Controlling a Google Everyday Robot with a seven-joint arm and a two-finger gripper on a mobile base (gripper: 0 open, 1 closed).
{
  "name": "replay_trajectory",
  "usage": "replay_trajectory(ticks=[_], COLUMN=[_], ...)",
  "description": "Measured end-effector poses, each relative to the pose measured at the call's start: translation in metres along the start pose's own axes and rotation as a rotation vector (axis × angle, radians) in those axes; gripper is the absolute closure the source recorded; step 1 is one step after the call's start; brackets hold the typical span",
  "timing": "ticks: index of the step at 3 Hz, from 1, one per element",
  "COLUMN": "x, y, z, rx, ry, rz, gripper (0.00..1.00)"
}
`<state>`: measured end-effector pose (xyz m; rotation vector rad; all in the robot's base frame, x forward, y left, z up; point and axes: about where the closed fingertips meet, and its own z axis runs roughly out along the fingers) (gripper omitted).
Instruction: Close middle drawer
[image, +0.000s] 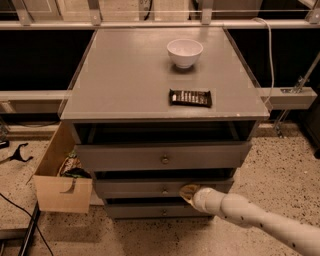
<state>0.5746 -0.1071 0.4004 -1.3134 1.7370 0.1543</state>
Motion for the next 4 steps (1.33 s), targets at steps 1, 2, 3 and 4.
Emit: replay_trajectory(ticks=[1, 2, 3, 4], x=[0.002, 0.01, 0.024, 0.026], y=[0.009, 0.025, 0.048, 0.054], z=[-0.02, -0.037, -0.054, -0.055], rx=[-0.105, -0.227, -0.364, -0.38], ry=[0.046, 0.118, 0.208, 0.212], rz=[0.042, 0.099, 0.18, 0.184], gripper=[1.0, 1.0, 1.0, 0.73])
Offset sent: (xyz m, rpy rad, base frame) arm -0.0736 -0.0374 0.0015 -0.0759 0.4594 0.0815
